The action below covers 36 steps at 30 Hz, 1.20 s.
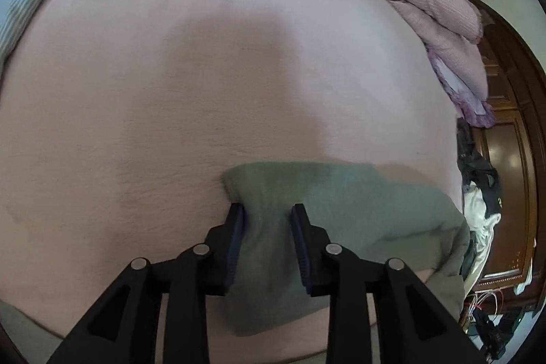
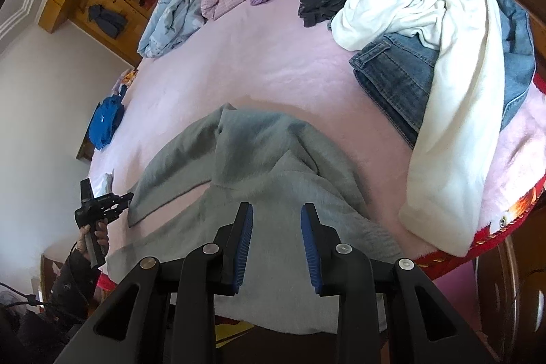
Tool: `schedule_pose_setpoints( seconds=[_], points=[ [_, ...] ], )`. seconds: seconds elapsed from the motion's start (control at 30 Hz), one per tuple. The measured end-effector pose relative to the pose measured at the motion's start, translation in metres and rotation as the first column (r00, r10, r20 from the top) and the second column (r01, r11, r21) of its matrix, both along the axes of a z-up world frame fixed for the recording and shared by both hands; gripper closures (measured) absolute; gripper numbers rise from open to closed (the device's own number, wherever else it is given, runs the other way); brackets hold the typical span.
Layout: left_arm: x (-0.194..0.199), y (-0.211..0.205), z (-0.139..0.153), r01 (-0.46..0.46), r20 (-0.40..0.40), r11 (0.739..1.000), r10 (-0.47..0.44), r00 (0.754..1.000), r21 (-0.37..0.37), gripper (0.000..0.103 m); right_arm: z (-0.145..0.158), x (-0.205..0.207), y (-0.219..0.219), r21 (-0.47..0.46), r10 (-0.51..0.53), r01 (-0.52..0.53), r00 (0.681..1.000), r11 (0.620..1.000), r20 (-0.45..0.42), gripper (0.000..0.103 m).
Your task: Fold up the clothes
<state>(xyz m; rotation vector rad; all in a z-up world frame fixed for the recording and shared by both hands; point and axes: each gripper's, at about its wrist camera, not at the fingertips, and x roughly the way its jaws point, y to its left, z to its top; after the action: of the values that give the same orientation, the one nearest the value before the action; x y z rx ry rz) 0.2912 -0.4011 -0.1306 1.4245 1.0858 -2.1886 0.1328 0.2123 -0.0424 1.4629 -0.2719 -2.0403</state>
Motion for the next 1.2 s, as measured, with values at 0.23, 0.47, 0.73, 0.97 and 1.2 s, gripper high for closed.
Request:
schedule_pose_setpoints(
  seconds=[0.23, 0.47, 0.73, 0.97, 1.2],
  points=[
    [-0.003, 0.031, 0.019, 0.126, 0.084, 0.975, -0.113, 0.990, -0.182, 0.097, -0.003, 0.003, 0.000, 0.019, 0.001, -0.002, 1.000, 1.000, 0.005, 0.073],
    [0.009, 0.060, 0.067, 0.235, 0.063, 0.950, -0.227, 0.972, -0.205, 0.097, -0.003, -0.004, 0.001, 0.090, 0.019, -0.021, 1.000, 0.996, 0.024, 0.072],
    [0.032, 0.091, 0.097, 0.341, 0.129, 0.873, -0.315, 0.940, -0.350, 0.098, -0.016, -0.038, 0.000, 0.130, 0.009, -0.020, 0.996, 0.991, 0.084, 0.056],
    [0.030, 0.089, 0.096, 0.323, 0.129, 0.884, -0.297, 0.946, -0.338, 0.098, -0.078, -0.096, -0.021, 0.156, -0.017, -0.034, 0.949, 0.987, 0.315, 0.051],
    [0.028, 0.089, 0.107, 0.291, 0.125, 0.887, -0.264, 0.957, -0.357, 0.098, -0.078, -0.084, -0.051, 0.138, 0.066, -0.101, 0.969, 0.985, 0.239, 0.094]
  ],
)
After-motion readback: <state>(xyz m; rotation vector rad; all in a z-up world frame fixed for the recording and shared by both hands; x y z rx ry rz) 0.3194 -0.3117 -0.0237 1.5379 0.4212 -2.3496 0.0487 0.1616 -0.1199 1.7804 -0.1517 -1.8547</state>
